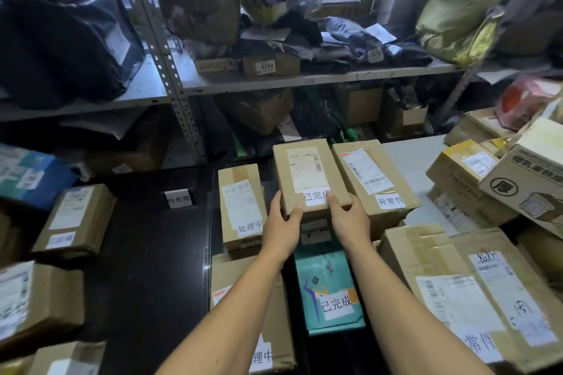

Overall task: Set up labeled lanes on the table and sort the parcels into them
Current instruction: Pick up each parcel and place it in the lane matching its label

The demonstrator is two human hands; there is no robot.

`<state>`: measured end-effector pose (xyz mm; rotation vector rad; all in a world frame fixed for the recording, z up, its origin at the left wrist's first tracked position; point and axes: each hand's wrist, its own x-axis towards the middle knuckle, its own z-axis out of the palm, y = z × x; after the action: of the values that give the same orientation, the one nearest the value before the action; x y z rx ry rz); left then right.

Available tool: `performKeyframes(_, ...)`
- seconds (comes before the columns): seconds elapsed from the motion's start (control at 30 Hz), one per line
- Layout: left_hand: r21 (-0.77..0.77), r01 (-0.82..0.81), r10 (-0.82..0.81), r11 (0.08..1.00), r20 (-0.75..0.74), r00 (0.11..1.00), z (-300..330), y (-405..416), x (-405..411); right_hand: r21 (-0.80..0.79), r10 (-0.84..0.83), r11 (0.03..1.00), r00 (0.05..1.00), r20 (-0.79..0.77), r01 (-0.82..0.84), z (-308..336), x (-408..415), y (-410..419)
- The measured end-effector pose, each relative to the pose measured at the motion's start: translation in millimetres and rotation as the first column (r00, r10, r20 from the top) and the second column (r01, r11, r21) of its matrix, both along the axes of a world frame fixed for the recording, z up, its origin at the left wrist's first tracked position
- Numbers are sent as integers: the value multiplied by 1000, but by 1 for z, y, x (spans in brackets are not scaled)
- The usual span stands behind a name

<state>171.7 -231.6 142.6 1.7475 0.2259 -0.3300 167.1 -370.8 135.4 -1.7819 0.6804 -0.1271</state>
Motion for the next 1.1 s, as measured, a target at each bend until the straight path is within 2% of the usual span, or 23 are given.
performKeyframes(0.13, 25, 13, -14, 1000, 31, 999, -3, 5, 0, -78, -24, 997, 1000, 0, 24, 2, -8, 2)
performKeyframes(0.3, 24, 4, -5, 1000, 47, 999, -4, 14, 3, -157, -29, 987, 995, 99, 44, 10, -20, 12)
performKeyframes(0.47, 136, -21, -7, 990, 202, 979, 9, 26, -2, -360, 26, 932, 981, 191, 46, 28, -30, 32)
performKeyframes(0.6, 298, -84, -40, 951, 386, 922, 31, 52, -14, -458, 212, 886, 943, 256, -75, 47, -33, 61)
performKeyframes(0.7, 303, -186, 30, 935, 454, 890, 49, 84, -24, -484, 331, 861, 895, 299, -156, 62, -34, 99)
performKeyframes(0.83, 317, -337, 133, 887, 523, 842, 65, 152, -42, -423, 455, 855, 825, 336, -299, 73, -32, 162)
performKeyframes(0.93, 369, -446, 204, 816, 537, 818, 69, 214, -64, -374, 549, 825, 761, 345, -425, 73, -36, 218)
performKeyframes(1.1, 409, -586, 366, 699, 500, 785, 68, 313, -98, -351, 697, 717, 635, 334, -603, 69, -46, 310)
